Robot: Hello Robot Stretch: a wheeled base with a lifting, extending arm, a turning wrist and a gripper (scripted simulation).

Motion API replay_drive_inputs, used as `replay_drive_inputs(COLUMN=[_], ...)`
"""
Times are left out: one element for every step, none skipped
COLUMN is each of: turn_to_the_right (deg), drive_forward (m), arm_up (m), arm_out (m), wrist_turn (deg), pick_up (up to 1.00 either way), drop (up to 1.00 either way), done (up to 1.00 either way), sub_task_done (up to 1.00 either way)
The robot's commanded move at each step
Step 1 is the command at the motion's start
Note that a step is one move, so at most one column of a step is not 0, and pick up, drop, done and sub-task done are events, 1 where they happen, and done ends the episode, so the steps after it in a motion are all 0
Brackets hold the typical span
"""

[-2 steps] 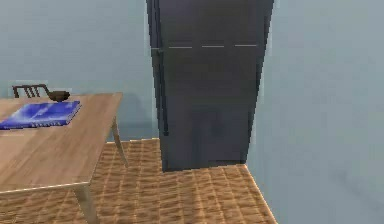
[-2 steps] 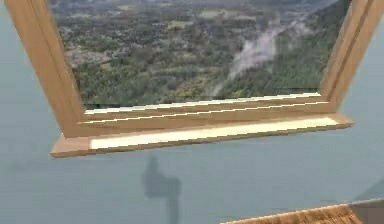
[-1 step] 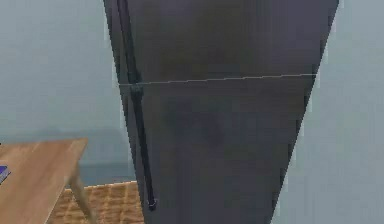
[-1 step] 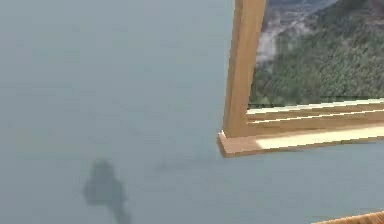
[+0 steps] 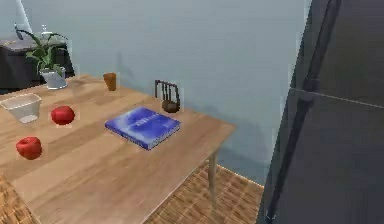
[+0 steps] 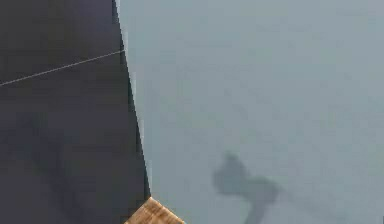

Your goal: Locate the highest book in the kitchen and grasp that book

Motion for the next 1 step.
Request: replay_drive_inputs(turn_to_the_right=[-45.0], drive_forward=[0.00], arm_up=[0.00], arm_out=[0.00], wrist_turn=[0.0], pick_up=[0.00], drop=[0.00], done=[0.00], sub_task_done=[0.00])
